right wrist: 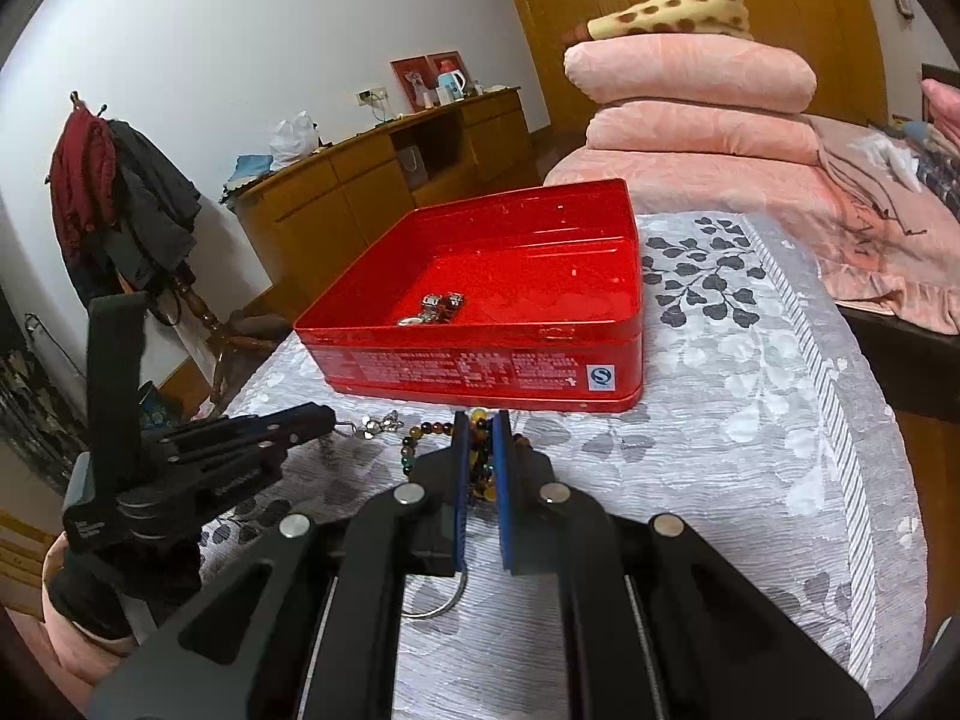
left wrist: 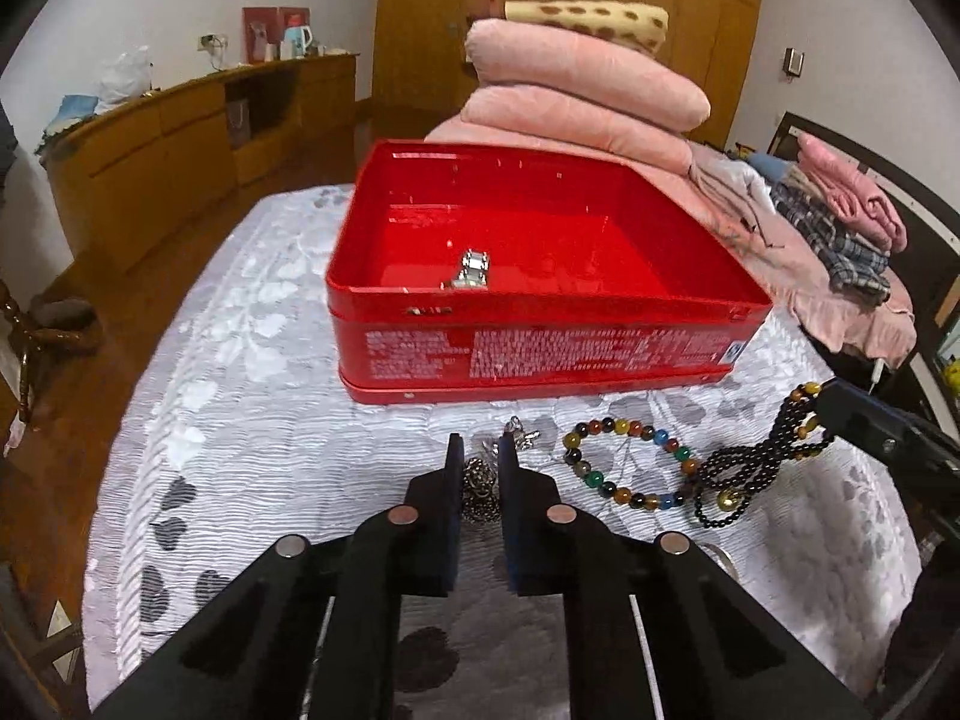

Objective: Organize jewelry
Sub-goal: 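Carry the black strand with the right tool while the left tool carries the silver chain into the tin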

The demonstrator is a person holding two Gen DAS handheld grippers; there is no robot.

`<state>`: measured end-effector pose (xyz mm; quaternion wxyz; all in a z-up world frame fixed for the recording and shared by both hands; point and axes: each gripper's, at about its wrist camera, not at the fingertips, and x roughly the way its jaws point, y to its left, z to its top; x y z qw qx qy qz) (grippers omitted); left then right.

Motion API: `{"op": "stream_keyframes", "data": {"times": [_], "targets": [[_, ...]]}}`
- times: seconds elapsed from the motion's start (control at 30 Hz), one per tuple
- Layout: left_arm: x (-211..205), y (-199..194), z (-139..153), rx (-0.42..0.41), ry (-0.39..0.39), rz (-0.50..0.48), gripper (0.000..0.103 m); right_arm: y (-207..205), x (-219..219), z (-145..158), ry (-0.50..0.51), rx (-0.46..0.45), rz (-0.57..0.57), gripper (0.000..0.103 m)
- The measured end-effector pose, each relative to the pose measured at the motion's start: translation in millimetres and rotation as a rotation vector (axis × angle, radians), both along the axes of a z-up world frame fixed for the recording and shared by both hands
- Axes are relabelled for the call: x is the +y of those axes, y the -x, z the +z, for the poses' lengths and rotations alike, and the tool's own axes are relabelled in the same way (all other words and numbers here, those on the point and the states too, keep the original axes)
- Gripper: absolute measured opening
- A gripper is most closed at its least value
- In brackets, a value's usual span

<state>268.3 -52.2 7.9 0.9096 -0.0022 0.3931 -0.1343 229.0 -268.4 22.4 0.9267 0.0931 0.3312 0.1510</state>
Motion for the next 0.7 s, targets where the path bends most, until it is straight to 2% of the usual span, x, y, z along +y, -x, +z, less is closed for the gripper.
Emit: {"op": "stream_keyframes", "data": {"times": [0.7], "targets": [[16, 9, 45, -0.105, 0.062, 0.016, 0.011, 0, 9, 31, 0.012, -0.062, 0.017, 0.007]]}}
